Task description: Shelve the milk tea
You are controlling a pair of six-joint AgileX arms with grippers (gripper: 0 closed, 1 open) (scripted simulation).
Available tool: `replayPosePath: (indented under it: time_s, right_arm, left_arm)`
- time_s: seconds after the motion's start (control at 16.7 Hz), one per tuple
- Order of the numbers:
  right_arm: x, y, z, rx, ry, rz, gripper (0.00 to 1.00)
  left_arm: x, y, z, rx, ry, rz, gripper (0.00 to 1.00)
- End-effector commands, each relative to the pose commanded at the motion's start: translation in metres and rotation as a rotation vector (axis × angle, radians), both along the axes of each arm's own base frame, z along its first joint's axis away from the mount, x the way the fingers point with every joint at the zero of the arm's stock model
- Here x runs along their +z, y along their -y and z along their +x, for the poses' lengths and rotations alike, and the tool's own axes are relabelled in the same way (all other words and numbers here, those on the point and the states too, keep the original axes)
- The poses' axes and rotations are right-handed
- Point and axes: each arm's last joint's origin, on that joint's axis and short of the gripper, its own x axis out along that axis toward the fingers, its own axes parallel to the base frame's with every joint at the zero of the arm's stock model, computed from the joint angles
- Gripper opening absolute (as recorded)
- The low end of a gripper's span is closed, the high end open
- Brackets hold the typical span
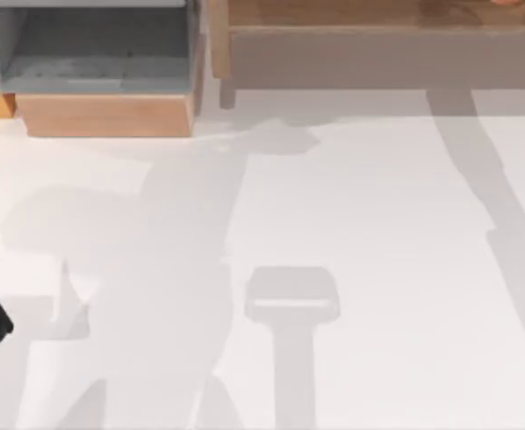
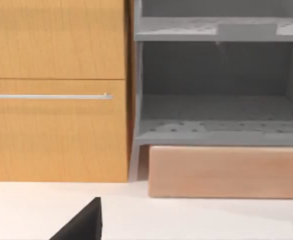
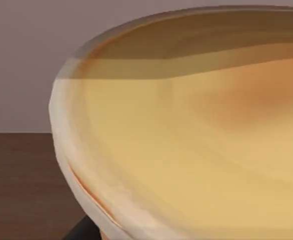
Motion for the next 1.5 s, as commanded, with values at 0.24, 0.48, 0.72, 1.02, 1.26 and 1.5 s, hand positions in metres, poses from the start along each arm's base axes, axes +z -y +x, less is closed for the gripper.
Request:
replayPosePath:
  time_s: [0.24, 0.48, 0.72, 1.02, 1.26, 1.5]
  right_arm:
    - [-0.015, -0.001, 0.015, 0.0, -0.005, -0.001, 0.0]
    - [-0.024, -0.001, 0.024, 0.002, -0.003, -0.001, 0.0]
    - [-0.024, -0.001, 0.024, 0.002, -0.003, -0.001, 0.15]
    - [-0.024, -0.001, 0.024, 0.002, -0.003, -0.001, 0.53]
    - [-0.024, -0.001, 0.024, 0.002, -0.003, -0.001, 0.83]
    - [-0.024, -0.001, 0.024, 0.002, -0.003, -0.001, 1.0]
  left_arm:
    - [0.0, 0.0, 0.0, 0.0, 0.0, 0.0, 1.0]
    - [0.0, 0.0, 0.0, 0.0, 0.0, 0.0, 1.0]
    - [0.0, 0.0, 0.0, 0.0, 0.0, 0.0, 1.0]
    - [0.0, 0.0, 0.0, 0.0, 0.0, 0.0, 1.0]
    - [0.0, 0.0, 0.0, 0.0, 0.0, 0.0, 1.0]
    - [0.0, 0.0, 0.0, 0.0, 0.0, 0.0, 1.0]
